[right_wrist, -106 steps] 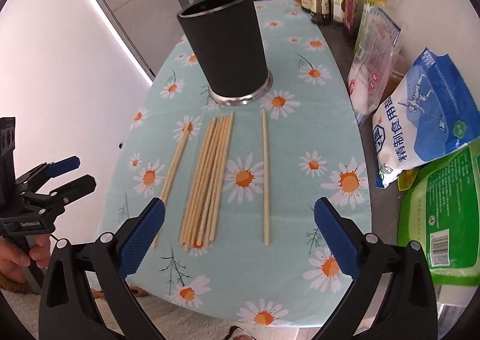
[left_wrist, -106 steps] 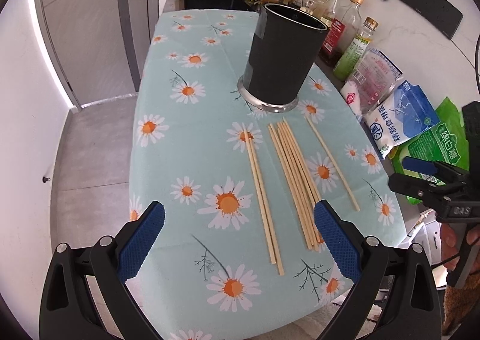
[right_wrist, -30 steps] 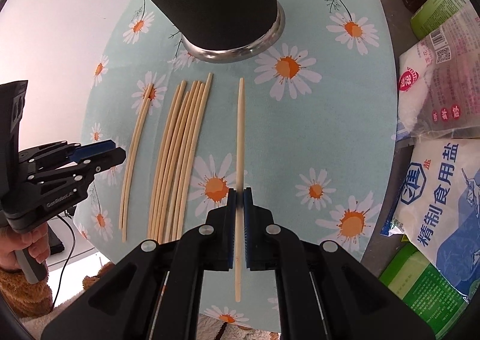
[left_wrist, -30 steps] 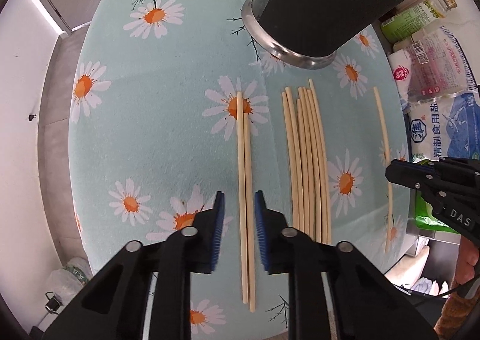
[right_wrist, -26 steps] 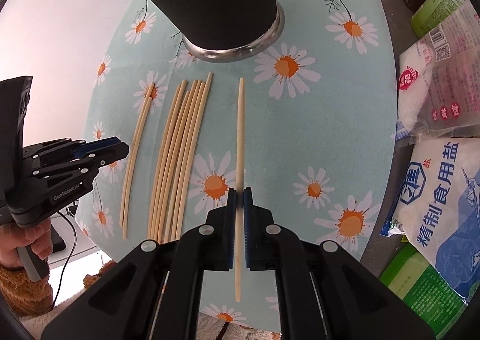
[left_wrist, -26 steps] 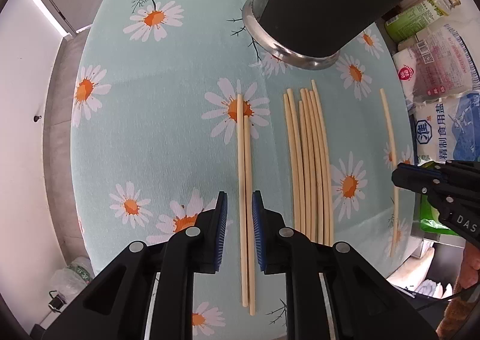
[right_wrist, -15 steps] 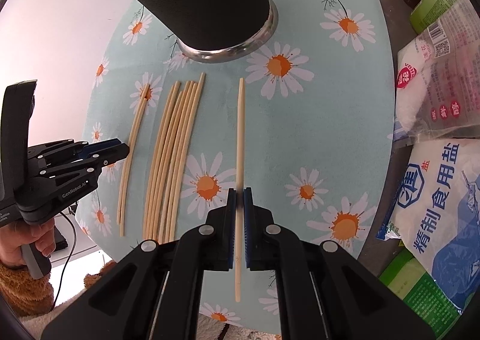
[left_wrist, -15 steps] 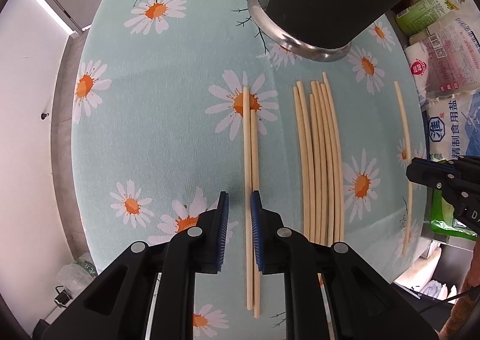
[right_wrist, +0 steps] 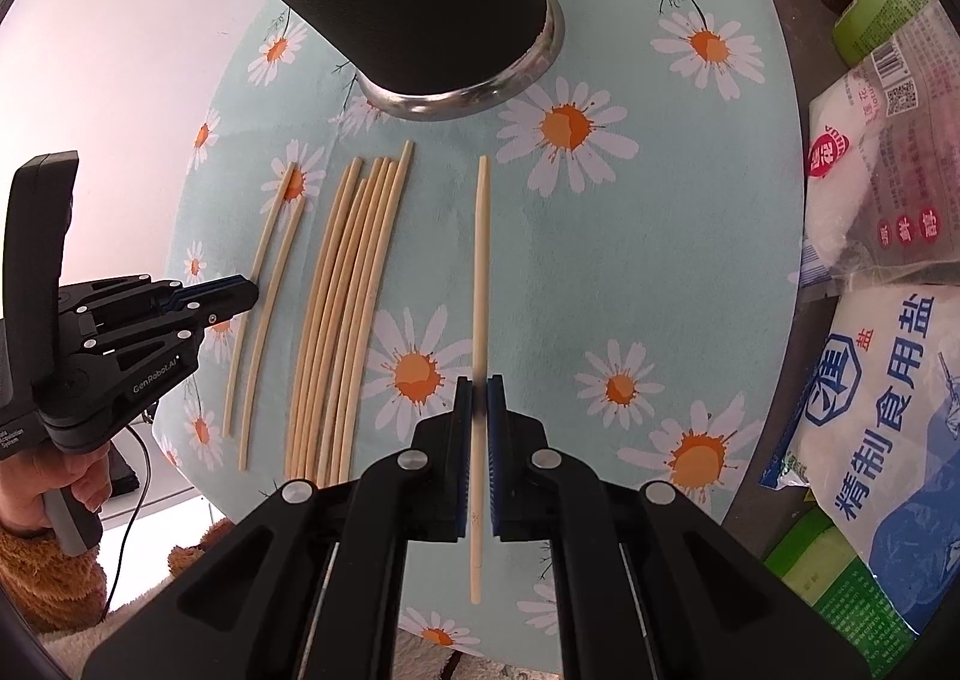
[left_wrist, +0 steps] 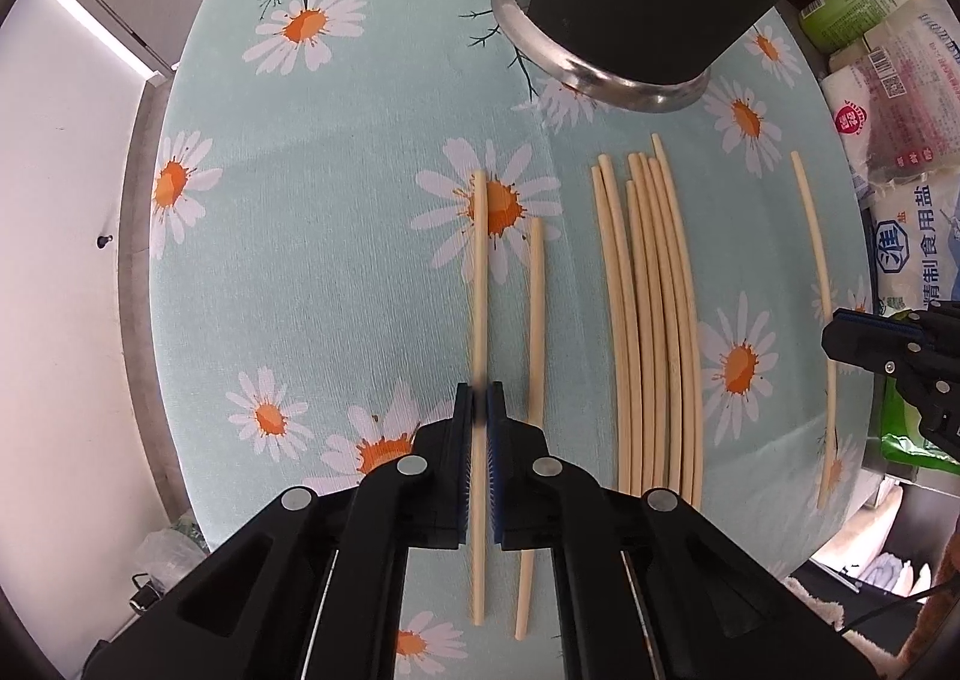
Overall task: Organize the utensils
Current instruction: 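Close the left tool on a chopstick from the pair while the right tool holds its chopstick, then lift both held chopsticks and lower them into the black holder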
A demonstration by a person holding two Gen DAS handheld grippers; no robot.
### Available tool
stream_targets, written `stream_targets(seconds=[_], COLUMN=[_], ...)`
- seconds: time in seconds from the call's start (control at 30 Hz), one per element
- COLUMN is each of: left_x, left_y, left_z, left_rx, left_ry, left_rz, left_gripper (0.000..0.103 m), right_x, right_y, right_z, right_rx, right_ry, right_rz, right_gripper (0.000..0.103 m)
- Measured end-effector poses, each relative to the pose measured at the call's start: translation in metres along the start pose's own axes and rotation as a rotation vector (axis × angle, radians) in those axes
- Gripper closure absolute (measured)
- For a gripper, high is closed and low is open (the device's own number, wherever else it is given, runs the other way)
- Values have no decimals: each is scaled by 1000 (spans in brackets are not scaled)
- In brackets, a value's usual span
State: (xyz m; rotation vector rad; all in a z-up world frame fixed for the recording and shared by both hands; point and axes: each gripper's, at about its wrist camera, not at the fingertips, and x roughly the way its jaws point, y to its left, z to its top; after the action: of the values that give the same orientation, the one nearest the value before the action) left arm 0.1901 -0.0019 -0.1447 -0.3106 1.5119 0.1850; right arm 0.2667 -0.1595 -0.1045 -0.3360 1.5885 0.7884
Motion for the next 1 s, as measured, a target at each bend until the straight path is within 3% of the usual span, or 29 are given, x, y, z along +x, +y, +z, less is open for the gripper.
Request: stream_targets(seconds=[0.13, 0.4, 0.7, 1.0], left_x=[-1, -6, -33, -81], left_y=[-3, 8, 21, 27], left_z=[0, -5, -19, -34], left_rx=[18, -2, -14, 17], left_ry=[-4, -13, -71, -186], left_rz=[16, -36, -80, -160], left_gripper=[99, 99, 99, 99], right_x=[1, -2, -7, -35], right_y=[1, 0, -1, 13], right_z=[0, -2, -7, -19], right_rx=[-4, 4, 30, 8], right_ry=[0, -13, -31, -85], right_rz=[5, 34, 61, 121], right_gripper=[97, 97, 97, 97])
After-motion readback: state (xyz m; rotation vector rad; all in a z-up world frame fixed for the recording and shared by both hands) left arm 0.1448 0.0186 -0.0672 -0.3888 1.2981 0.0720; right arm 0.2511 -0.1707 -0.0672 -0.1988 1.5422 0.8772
